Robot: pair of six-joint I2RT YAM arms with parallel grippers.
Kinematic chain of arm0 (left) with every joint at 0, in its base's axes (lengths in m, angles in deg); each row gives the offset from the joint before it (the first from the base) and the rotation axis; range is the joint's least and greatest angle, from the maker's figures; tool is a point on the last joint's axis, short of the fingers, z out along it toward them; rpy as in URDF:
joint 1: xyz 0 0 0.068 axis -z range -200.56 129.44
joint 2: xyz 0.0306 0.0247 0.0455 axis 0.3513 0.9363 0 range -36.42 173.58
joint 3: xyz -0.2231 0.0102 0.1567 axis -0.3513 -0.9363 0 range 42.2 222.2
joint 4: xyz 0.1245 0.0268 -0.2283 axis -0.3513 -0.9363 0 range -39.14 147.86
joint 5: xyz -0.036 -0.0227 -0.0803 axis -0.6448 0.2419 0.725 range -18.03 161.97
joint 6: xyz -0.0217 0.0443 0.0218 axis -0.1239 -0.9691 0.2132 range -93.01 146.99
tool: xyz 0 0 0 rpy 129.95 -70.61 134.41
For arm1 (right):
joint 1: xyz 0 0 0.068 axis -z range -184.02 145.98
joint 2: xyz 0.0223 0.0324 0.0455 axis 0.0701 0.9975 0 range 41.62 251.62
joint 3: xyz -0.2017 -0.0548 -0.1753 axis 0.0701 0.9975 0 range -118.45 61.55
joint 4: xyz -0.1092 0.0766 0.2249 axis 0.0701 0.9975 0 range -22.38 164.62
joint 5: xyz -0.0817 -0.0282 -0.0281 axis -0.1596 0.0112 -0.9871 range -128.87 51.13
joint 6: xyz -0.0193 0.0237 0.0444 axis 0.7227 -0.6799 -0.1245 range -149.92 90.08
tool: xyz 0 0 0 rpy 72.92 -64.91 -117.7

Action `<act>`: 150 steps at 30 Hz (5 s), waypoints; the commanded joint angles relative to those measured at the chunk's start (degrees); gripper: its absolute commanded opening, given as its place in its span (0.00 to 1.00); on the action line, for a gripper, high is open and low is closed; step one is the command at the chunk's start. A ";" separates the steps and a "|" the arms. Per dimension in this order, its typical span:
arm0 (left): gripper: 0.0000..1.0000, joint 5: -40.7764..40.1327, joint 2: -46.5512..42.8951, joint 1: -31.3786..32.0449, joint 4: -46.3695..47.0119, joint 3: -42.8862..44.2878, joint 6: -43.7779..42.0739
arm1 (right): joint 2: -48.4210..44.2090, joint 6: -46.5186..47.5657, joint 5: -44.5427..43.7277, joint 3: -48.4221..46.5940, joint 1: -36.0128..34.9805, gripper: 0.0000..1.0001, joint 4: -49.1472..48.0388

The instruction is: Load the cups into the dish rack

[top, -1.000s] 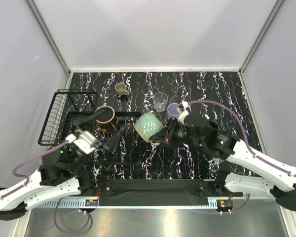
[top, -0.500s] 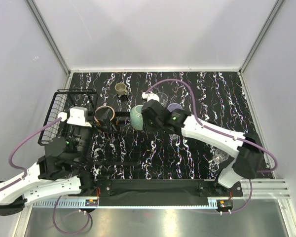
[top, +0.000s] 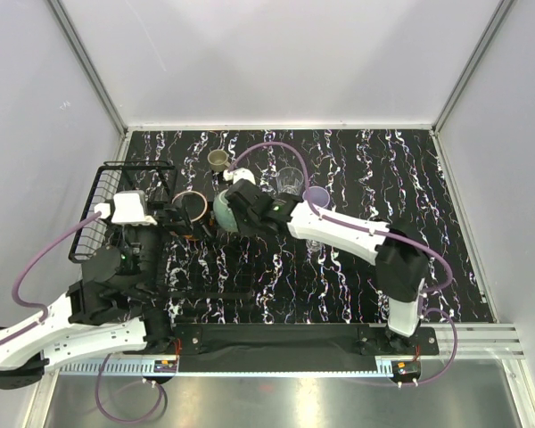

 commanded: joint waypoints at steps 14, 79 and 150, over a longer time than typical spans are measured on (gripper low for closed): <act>0.99 -2.06 -2.56 0.24 5.25 -0.48 0.34 | 9.33 1.94 -4.88 -13.18 -3.31 0.00 -7.65; 0.99 8.31 -7.57 0.24 -0.90 0.92 7.11 | 17.07 -11.26 -3.03 -28.99 7.41 0.59 0.26; 0.99 13.32 -9.77 0.15 -1.78 0.66 11.33 | 53.11 13.71 13.67 -60.12 17.00 0.64 -14.42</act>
